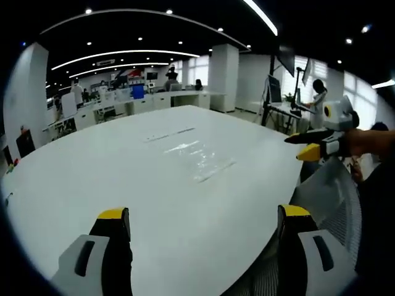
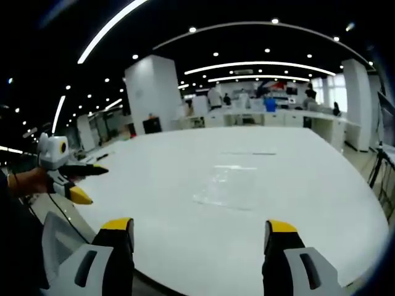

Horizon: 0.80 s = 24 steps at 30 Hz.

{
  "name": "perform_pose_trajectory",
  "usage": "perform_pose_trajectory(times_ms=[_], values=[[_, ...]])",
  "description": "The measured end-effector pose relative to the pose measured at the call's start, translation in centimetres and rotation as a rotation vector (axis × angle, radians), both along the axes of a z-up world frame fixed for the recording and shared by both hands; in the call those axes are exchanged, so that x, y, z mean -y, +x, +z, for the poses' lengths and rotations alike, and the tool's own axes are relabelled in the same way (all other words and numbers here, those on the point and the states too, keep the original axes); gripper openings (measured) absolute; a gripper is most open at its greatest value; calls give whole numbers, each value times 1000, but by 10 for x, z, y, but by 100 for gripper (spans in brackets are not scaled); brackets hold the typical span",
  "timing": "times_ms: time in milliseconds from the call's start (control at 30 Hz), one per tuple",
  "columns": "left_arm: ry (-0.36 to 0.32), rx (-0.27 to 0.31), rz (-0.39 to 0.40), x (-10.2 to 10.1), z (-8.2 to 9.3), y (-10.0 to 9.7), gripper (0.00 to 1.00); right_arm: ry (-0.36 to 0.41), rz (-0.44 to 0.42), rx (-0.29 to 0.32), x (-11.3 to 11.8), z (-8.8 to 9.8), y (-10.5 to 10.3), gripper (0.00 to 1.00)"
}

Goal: Open the resealable bag by pulling the two sides of the seal apart until the entire bag opening is separated and visibly accessible.

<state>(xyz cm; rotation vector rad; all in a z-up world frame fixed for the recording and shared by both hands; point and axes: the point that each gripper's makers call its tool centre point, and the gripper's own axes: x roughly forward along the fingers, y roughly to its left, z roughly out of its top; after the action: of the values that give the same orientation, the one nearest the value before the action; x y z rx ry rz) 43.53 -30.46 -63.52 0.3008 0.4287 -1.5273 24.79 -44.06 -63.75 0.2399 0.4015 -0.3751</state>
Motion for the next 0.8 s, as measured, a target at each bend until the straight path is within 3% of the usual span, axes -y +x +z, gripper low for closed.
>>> perform_pose_trajectory(times_ms=[800], values=[[-5,13,12,-1,0,2,96,12,8,-14,-2,-4,0,85]])
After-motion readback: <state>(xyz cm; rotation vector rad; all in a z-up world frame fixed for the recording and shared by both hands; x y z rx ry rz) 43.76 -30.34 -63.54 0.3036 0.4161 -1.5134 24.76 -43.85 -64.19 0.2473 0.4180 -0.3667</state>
